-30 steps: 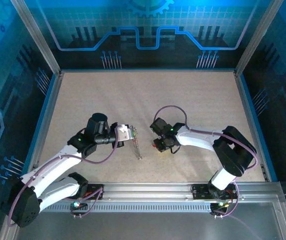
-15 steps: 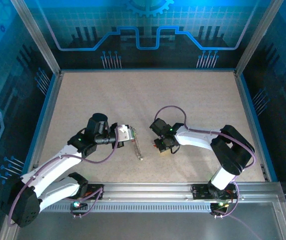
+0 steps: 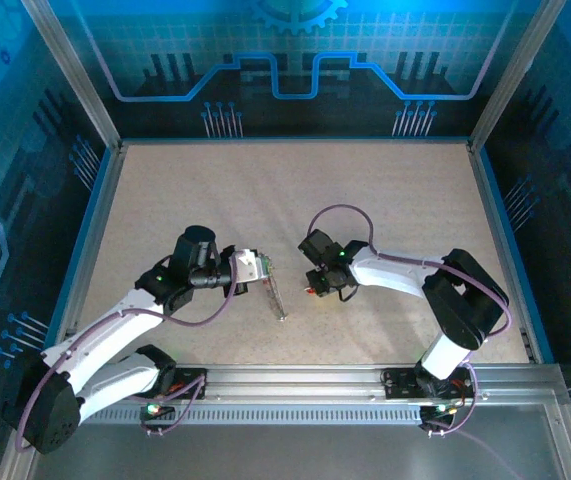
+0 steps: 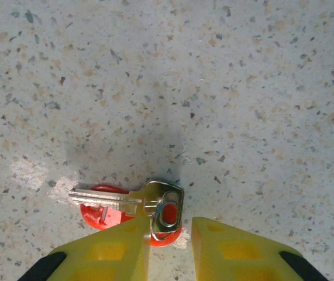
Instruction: Put the keys on the keyring
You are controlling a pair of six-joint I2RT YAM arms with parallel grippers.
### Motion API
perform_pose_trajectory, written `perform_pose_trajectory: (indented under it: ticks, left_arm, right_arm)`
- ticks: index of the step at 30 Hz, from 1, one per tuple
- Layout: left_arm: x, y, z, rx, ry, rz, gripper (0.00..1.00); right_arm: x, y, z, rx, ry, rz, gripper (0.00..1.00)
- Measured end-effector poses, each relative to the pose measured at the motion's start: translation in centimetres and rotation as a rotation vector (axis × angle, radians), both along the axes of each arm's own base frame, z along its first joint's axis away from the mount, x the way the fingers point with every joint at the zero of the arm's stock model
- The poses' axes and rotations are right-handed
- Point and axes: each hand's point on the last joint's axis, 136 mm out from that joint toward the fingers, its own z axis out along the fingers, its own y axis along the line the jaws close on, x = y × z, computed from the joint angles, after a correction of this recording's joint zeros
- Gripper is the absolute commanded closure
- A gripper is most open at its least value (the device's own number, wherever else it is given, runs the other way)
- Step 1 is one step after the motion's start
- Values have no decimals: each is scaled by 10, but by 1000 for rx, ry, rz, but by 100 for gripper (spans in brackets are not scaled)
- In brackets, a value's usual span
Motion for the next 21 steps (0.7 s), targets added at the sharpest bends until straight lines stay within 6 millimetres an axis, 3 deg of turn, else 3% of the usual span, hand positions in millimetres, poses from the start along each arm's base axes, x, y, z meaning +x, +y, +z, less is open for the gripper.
perform_pose_trajectory:
  ticks: [17,21]
  left_arm:
    - [-1,1,-1,14,-5,-10,100]
    - [-1,1,-1,15,-6,-11,100]
  right_arm:
    - [-1,0,-4,-5,16,9,69]
    - [-2,2,-3,3,19,22,77]
